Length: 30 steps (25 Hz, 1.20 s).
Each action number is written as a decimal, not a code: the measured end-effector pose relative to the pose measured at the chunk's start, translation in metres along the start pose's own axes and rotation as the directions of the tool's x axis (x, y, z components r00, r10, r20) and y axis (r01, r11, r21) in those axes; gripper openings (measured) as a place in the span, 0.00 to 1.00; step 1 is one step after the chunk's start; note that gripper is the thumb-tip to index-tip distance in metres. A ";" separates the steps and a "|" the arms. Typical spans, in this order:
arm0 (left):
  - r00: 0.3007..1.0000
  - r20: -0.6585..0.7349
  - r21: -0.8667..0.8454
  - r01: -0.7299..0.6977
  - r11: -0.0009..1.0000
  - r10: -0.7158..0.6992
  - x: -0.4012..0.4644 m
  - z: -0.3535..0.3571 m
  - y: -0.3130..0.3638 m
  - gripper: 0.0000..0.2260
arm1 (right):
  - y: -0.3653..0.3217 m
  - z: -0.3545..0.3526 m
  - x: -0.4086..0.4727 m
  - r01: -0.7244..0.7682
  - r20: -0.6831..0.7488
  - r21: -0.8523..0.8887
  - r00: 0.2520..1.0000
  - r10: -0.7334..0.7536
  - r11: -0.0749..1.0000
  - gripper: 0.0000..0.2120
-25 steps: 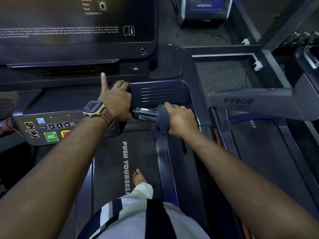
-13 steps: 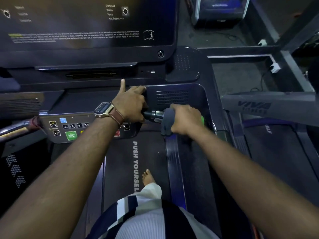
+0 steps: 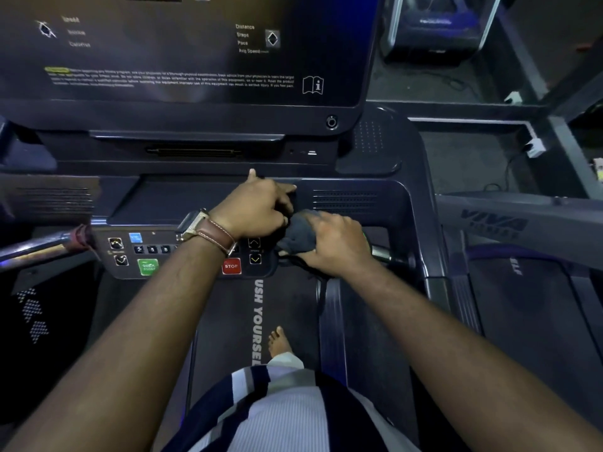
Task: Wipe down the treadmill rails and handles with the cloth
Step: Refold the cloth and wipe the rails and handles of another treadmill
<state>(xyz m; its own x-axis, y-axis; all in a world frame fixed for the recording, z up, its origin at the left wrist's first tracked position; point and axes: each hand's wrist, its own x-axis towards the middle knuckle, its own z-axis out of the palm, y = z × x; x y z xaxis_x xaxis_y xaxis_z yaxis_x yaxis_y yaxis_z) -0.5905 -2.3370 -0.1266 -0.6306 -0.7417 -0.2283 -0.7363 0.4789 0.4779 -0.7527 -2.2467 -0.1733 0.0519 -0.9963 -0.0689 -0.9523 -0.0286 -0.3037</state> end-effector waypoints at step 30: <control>0.038 -0.314 -0.779 -0.582 0.234 -0.949 -0.200 0.000 -0.056 0.11 | -0.269 0.012 0.031 0.633 -0.365 0.539 0.770 -0.523 0.555 0.41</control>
<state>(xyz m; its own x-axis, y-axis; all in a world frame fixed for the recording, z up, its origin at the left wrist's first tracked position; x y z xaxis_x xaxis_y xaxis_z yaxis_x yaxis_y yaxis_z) -0.4235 -2.2152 -0.1076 0.7519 -0.6295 -0.1961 0.3855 0.1785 0.9053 -0.4916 -2.2693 -0.1048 0.4281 -0.7821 0.4528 -0.3339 -0.6025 -0.7249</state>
